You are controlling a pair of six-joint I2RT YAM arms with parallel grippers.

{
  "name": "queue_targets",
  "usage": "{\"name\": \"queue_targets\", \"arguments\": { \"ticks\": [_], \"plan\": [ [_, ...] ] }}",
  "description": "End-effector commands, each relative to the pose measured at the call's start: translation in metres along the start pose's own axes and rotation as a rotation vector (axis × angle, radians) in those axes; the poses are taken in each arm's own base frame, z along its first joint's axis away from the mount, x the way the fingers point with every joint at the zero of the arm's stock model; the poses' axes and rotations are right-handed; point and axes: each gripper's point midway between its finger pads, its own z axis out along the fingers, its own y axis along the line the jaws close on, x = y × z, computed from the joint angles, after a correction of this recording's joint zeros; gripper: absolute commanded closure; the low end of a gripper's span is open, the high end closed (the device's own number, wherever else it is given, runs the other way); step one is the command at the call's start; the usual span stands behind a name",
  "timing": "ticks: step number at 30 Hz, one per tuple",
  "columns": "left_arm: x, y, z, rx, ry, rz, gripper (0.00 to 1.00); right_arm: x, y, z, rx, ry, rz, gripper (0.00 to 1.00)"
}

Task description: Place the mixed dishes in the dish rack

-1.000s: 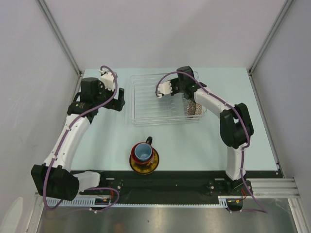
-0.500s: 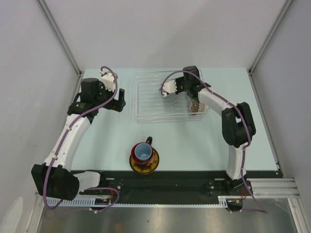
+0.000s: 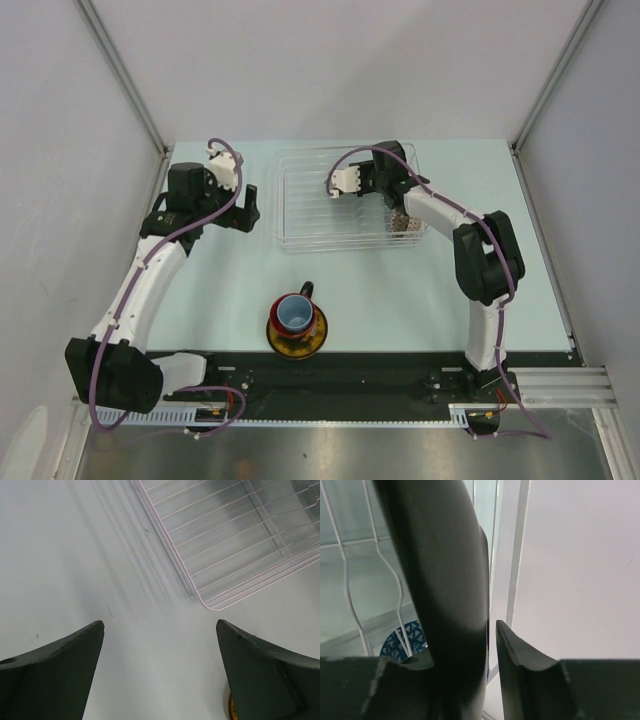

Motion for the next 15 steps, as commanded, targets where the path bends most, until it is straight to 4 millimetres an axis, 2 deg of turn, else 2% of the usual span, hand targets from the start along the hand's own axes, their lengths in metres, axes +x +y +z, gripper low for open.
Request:
{"name": "queue_targets", "arguments": {
  "ticks": [1,2,4,7,8,11,14,15],
  "plan": [
    [-0.016,-0.001,-0.012,0.005,-0.067,-0.002,0.00,-0.006,-0.038,-0.025,0.117,0.011,0.043,0.62],
    [-0.018,-0.001,-0.014,0.002,-0.073,-0.001,0.00,-0.010,-0.038,-0.027,0.117,0.010,0.047,0.53],
    [-0.018,-0.001,-0.016,0.001,-0.073,-0.001,0.00,-0.012,-0.041,-0.034,0.124,0.011,0.087,0.50],
    [-0.021,-0.002,-0.020,0.001,-0.085,0.001,0.00,-0.015,-0.042,-0.045,0.120,0.035,0.122,0.34],
    [-0.022,-0.003,-0.022,0.000,-0.089,-0.001,0.00,-0.019,-0.040,-0.048,0.110,0.035,0.125,0.03],
    [-0.025,-0.003,-0.026,-0.002,-0.098,-0.003,0.00,-0.019,-0.037,-0.065,0.095,0.056,0.149,0.00],
    [-0.027,-0.004,-0.030,-0.002,-0.105,0.000,0.00,-0.027,-0.034,-0.083,0.088,0.080,0.179,0.00],
    [-0.027,-0.005,-0.033,-0.003,-0.108,0.000,0.00,-0.033,-0.027,-0.087,0.060,0.082,0.183,0.00]
  ]
}}
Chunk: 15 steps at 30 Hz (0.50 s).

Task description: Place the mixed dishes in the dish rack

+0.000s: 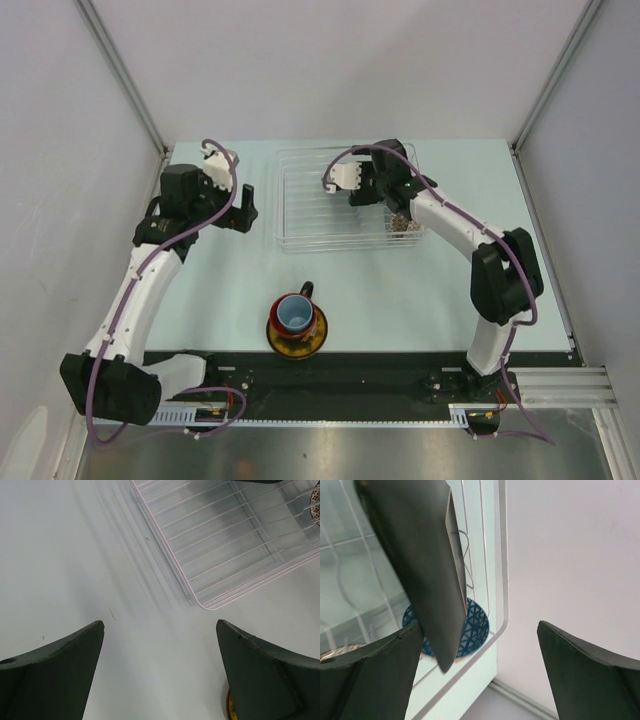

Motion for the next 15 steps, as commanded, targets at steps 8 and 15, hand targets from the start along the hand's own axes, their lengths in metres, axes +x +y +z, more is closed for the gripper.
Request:
{"name": "queue_targets", "arguments": {
  "ticks": [8,15],
  "plan": [
    [-0.008,-0.002,-0.009,0.010,-0.042,-0.006,0.00,-0.048,-0.023,-0.110,0.137,0.053,0.327,0.00],
    [0.009,0.000,0.044,0.057,0.048,-0.058,0.00,0.025,-0.035,-0.127,0.435,0.305,0.869,0.00]
  ]
}}
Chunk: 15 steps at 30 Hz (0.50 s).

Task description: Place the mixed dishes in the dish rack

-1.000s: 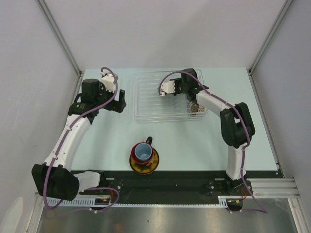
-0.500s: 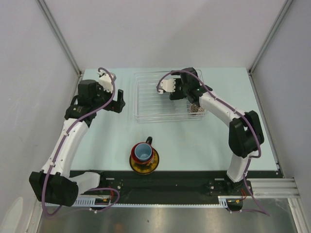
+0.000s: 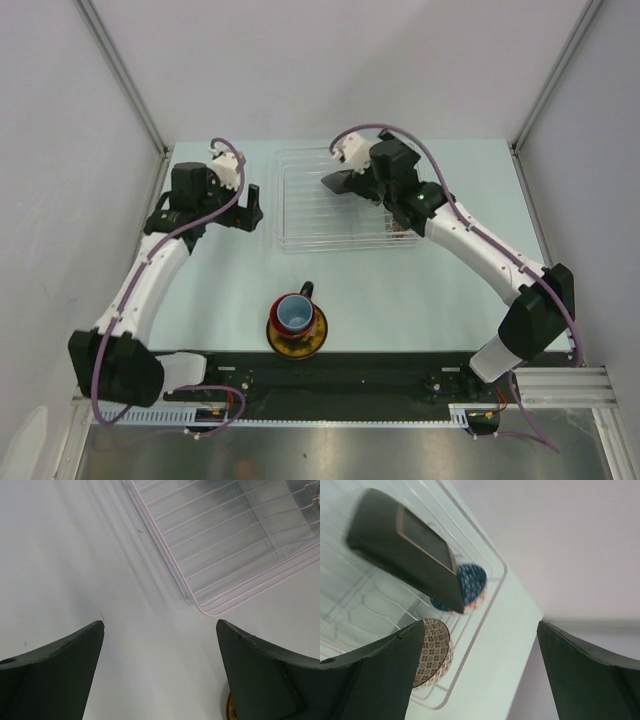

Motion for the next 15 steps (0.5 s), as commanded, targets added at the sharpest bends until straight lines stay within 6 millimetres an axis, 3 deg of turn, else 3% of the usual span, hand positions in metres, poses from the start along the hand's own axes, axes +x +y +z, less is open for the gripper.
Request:
{"name": "queue_targets", "arguments": {
  "ticks": [1,2,8,11,15],
  "plan": [
    [-0.001,0.004,0.036,0.030,0.031,-0.049,0.00,0.073,-0.047,-0.003,0.302,0.238,0.432,0.00],
    [0.002,0.008,0.050,0.026,0.063,-0.056,0.01,0.089,-0.046,-0.003,0.301,0.284,0.468,0.00],
    [-0.002,0.008,0.081,0.028,0.099,-0.049,0.02,0.167,-0.047,0.006,0.249,0.383,0.956,0.00],
    [0.002,-0.004,0.090,0.045,0.118,-0.034,0.02,0.186,-0.035,0.010,0.201,0.416,1.037,0.00],
    [0.016,-0.016,0.099,0.061,0.142,-0.024,0.02,0.190,-0.014,0.012,0.141,0.430,1.087,0.00]
  ]
}}
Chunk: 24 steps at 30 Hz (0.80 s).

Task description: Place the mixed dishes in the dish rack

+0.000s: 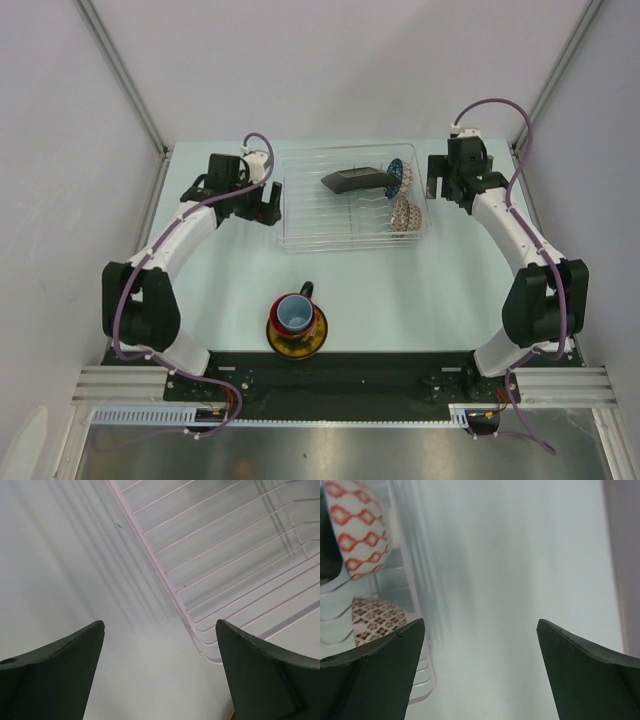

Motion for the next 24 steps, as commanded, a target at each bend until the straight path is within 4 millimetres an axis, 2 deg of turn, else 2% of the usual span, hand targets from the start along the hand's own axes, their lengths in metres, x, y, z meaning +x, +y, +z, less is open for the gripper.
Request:
{"name": "queue_targets", "arguments": {
  "ticks": [1,5,15,24],
  "plan": [
    [-0.016,-0.015,0.007,0.011,-0.055,0.020,0.01,0.021,0.037,-0.002,-0.144,0.067,0.119,0.00],
    [-0.002,-0.020,0.016,0.017,-0.028,0.036,0.01,0.047,0.046,-0.002,-0.182,0.120,0.140,0.00],
    [0.037,-0.009,0.023,-0.032,0.063,0.122,0.01,0.102,0.039,-0.009,-0.144,0.208,0.133,0.00],
    [0.054,-0.005,0.019,-0.055,0.082,0.151,0.01,0.128,0.035,-0.025,-0.123,0.230,0.138,0.00]
  ]
}}
